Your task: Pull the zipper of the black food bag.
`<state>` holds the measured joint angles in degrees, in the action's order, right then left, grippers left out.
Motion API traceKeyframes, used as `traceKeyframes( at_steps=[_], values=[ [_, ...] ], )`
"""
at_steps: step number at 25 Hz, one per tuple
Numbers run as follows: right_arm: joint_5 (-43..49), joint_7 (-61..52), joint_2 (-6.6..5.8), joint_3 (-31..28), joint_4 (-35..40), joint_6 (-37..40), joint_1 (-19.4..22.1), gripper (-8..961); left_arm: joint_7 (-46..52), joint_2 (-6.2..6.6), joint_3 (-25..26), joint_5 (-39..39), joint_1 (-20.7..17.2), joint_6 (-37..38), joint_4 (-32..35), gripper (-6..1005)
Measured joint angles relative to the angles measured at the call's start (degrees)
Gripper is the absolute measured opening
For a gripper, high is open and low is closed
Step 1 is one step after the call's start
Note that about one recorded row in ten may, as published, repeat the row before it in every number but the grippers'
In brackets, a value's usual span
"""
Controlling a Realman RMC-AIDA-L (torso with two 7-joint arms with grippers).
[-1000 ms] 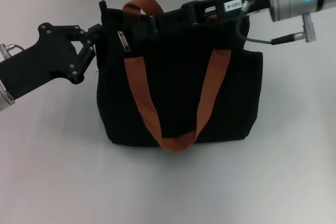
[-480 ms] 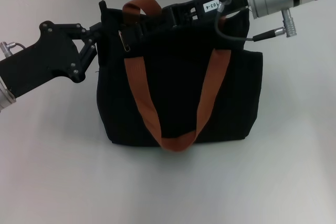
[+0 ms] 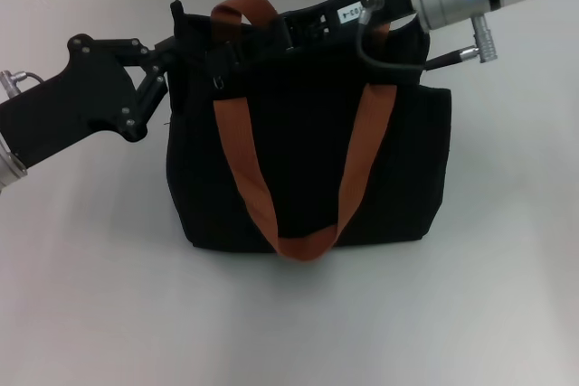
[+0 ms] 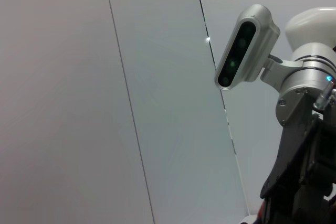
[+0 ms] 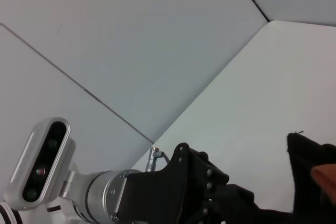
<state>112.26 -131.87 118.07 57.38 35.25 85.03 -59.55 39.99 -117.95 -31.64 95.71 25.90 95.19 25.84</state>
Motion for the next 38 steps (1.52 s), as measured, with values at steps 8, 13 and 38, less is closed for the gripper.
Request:
traceKeyframes(
  at_steps=[8,13,38],
  values=[
    [0.06,0.29,0.79,1.74,0.31,-0.19,-0.8,469,0.33,0.0,0.0,-0.31,0.34,0.18,0.0,27],
    [-0.17,0.37,0.87,2.16,1.1,0.08,-0.73,464,0.48,0.0,0.0,-0.7,0.46,0.67,0.0,27],
    [-0.56,0.56,1.12,2.37,1.58,-0.04,-0.05,435,0.53,0.02,-0.03,-0.79,0.47,0.51,-0.1,26]
  ],
)
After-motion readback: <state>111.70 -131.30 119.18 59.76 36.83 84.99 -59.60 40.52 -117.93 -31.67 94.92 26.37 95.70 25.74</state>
